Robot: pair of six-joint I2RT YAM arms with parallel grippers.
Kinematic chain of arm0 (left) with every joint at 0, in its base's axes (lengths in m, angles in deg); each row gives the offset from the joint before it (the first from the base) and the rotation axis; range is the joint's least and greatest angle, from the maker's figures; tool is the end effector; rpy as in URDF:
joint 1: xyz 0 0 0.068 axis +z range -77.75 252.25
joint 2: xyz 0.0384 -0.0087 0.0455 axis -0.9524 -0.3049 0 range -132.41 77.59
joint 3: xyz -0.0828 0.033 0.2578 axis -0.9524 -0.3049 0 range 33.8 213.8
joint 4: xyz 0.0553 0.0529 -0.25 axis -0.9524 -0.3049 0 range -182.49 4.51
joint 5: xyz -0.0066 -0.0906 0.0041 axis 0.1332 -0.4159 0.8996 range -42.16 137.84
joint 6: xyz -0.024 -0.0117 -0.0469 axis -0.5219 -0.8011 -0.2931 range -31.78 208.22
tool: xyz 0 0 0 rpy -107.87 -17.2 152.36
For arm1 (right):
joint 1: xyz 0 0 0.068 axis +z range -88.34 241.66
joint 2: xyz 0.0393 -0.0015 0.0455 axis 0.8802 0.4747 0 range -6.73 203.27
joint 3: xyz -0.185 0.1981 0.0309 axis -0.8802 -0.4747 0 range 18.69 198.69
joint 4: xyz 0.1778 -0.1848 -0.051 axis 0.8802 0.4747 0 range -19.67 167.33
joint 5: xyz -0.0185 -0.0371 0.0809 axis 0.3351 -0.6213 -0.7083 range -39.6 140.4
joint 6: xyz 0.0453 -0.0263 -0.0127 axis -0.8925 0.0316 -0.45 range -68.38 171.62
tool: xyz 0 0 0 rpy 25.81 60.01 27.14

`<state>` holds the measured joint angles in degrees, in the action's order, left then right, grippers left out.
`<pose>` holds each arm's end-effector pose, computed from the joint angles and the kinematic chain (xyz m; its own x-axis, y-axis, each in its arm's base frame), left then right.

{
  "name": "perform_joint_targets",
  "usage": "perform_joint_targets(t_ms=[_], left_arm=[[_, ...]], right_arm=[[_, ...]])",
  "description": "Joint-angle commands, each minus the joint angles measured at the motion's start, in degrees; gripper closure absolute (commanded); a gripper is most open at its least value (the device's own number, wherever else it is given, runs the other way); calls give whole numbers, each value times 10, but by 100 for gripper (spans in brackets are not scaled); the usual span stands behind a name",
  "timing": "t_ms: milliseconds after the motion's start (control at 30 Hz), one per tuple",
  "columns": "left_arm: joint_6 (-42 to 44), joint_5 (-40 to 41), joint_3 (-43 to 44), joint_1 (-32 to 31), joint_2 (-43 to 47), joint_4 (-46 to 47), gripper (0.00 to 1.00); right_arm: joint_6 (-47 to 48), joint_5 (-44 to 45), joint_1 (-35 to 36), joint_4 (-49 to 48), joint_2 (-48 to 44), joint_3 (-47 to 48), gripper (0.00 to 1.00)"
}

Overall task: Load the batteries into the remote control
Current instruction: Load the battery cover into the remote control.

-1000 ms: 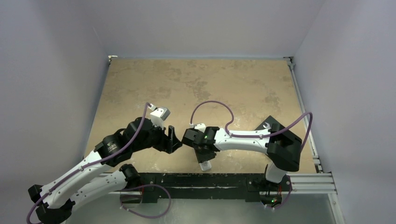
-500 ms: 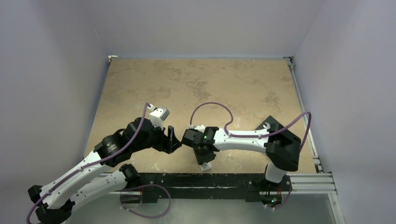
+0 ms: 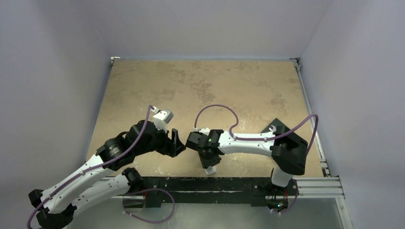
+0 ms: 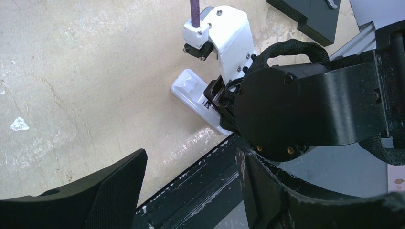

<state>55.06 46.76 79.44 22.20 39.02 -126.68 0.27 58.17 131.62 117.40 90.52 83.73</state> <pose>0.0895 -0.1079 0.3062 -0.7263 0.0152 -0.6872 0.4529 0.7627 -0.4617 0.1117 0.2922 0.1882 -0.9305 -0.2928 -0.2199 -0.3129 0.9477 0.0621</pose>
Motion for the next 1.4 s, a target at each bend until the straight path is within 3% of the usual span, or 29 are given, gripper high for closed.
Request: perform_joint_targets(t_ms=[0,933,1367], left_arm=[[10,-11,3,-3,1,31,30],[10,-7,4,-3,-1,31,30],[10,-6,4,-3,-1,30,29]], right_arm=[[-2,1,-5,1,6,11,78],[20,-10,-28,-17,27,8,77],[34,-3,-31,-6,44,29,68]])
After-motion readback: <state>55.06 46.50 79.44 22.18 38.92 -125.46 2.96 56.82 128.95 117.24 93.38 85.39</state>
